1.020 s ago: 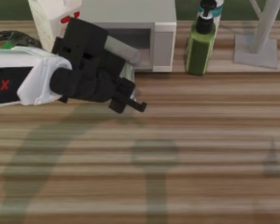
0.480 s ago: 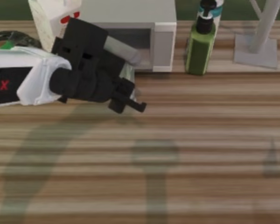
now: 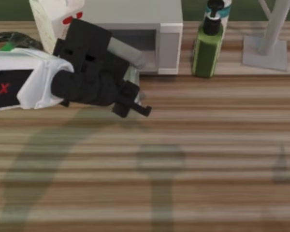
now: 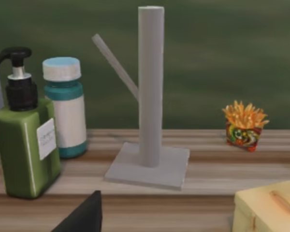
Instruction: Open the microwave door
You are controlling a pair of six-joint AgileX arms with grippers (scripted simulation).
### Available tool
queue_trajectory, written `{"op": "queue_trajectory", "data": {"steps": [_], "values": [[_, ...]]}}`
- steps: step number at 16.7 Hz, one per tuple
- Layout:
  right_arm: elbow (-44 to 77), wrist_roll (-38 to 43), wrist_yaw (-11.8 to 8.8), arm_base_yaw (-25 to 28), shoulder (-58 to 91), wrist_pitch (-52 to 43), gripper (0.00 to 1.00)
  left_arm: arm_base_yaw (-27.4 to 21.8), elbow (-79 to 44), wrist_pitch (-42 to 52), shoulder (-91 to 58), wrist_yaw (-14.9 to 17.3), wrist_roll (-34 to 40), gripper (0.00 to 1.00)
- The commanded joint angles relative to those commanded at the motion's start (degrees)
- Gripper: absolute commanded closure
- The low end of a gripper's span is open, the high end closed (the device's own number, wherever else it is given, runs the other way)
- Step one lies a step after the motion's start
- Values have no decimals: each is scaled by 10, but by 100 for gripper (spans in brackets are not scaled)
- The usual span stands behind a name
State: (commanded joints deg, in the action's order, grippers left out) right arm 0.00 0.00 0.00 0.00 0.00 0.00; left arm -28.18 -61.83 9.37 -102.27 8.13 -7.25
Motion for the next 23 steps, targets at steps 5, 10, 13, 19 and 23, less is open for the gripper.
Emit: {"op": "queue_trajectory", "data": {"steps": [5,10,13,19,23], "values": [[0,0,0,0,0,0,0,-5,0,0,0,5,3,100],[0,0,0,0,0,0,0,8,6,2,7,19,-20,100],[0,0,0,0,0,0,0,13,10,4,9,25,-31,100],[0,0,0,0,0,0,0,13,10,4,9,25,-31,100],[0,0,0,0,0,0,0,13,10,4,9,25,-31,100]]}}
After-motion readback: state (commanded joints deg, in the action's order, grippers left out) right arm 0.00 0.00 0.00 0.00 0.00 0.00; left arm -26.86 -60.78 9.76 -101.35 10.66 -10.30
